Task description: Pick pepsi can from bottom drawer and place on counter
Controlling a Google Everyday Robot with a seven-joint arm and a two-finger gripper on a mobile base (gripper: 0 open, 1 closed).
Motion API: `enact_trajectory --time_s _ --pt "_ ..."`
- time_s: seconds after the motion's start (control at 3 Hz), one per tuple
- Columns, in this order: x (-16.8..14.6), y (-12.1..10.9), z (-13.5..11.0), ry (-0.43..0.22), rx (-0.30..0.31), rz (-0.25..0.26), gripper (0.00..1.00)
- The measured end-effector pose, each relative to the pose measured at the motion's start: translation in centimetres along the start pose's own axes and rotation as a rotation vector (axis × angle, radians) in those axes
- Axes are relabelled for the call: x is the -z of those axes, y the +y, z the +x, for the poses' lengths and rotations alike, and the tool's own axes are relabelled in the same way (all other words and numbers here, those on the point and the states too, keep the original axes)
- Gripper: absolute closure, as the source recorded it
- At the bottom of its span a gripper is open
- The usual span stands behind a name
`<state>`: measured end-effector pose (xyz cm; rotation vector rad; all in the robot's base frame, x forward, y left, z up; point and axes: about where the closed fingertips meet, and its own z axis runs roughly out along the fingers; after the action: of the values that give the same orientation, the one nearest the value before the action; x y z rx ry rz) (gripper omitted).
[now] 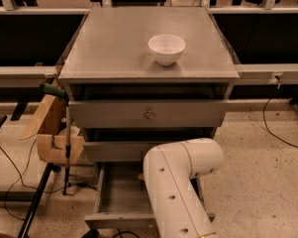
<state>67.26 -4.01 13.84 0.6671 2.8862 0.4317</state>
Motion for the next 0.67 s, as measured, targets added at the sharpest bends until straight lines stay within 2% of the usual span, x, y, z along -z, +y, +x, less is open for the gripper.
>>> enact_trajectory --time_s 0.67 --pt "-0.27 -1.36 -0.82 0.052 0.007 0.008 0.00"
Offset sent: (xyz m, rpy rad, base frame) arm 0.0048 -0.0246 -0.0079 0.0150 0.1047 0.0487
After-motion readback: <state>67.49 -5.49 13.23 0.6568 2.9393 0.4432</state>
